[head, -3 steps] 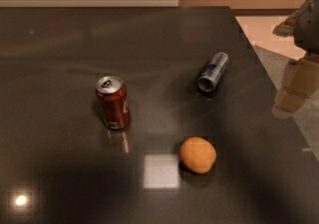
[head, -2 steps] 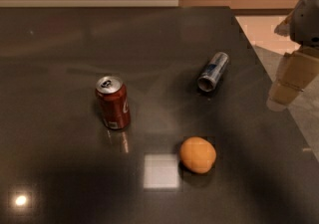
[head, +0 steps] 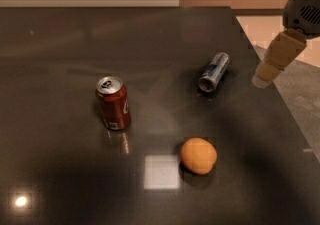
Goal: Place redbull can upright
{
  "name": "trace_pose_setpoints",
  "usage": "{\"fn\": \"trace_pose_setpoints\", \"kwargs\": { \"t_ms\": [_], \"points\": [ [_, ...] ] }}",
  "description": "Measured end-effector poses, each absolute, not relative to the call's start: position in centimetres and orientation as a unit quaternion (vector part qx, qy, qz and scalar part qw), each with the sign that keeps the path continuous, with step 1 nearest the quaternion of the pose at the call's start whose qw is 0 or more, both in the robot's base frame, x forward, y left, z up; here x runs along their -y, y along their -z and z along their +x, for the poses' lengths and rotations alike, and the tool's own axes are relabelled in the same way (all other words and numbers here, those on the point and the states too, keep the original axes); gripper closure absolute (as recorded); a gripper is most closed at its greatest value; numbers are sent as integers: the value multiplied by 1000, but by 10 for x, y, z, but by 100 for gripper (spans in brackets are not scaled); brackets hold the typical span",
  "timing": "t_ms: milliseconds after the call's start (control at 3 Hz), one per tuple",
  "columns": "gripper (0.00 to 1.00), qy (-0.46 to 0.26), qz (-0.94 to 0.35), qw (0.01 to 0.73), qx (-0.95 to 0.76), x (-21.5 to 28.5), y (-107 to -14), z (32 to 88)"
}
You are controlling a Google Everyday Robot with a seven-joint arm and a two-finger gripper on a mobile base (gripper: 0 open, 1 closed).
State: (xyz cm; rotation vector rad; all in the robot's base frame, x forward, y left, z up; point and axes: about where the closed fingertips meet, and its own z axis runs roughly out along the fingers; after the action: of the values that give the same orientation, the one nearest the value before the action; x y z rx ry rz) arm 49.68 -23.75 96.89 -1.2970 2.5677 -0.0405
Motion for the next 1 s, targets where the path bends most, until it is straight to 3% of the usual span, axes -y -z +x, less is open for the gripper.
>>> {"fn": "trace_pose_setpoints", "kwargs": {
  "t_ms": [1000],
  "points": [
    [0, 29, -244, 129, -961, 227, -931, 577]
  ]
}}
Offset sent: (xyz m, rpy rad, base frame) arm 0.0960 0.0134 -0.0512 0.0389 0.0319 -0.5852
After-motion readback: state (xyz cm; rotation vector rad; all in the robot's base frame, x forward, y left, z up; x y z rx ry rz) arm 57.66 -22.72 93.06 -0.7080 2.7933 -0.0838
